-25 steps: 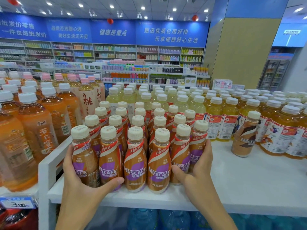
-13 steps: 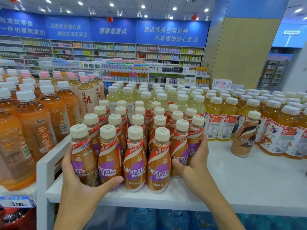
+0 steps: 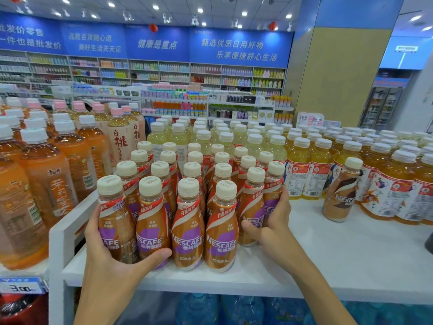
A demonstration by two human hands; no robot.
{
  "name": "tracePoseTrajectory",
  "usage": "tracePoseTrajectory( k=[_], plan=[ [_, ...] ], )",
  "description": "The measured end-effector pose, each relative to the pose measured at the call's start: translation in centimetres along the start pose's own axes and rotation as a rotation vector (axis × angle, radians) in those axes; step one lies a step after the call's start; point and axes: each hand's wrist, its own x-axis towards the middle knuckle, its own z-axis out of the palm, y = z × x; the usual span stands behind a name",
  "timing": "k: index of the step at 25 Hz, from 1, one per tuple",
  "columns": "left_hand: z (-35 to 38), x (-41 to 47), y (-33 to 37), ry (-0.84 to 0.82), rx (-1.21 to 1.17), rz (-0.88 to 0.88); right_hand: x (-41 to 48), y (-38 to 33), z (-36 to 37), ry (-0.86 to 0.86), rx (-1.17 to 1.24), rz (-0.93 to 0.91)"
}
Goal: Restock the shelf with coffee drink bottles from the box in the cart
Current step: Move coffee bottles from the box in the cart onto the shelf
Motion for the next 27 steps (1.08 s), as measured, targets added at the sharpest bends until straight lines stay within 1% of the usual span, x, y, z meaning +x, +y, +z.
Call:
tracePoseTrajectory(
  k=[6, 10, 12, 16, 22, 24, 27],
  plan=[
    [-0.2, -0.1, -0.3, -0.005, 0.016, 0.004, 0.6, 0.4, -0.7, -0.026, -0.009, -0.001],
    [-0.3, 0.0, -0.2, -0.007, 0.031, -0.004, 0.2, 0.3, -2.8, -0.122, 0.082, 0.039],
    [-0.3, -0.2, 0.0, 0.001, 0.040, -0.005, 0.6, 0.2, -4.2, -0.158, 0.072, 0.060],
    [-0.5, -0.2, -0.1, -0.017, 0.049, -0.006, 1.3, 1.2, -5.6, -0.102, 0.081, 0.101],
    [-0.6, -0.2, -0.4, -0.006, 0.043, 0.023, -0.4, 0.6, -5.6, -0.133, 0.008, 0.098],
    [-0.7, -0.2, -0.5, -0.008, 0.037, 0.034, -0.4, 0.3, -5.3, -0.076, 0.013, 0.110],
    [-0.8, -0.1, -0.5, -0.014, 0.036, 0.039, -2.0, -0.4, -6.2, -0.042, -0.005, 0.116]
  ],
)
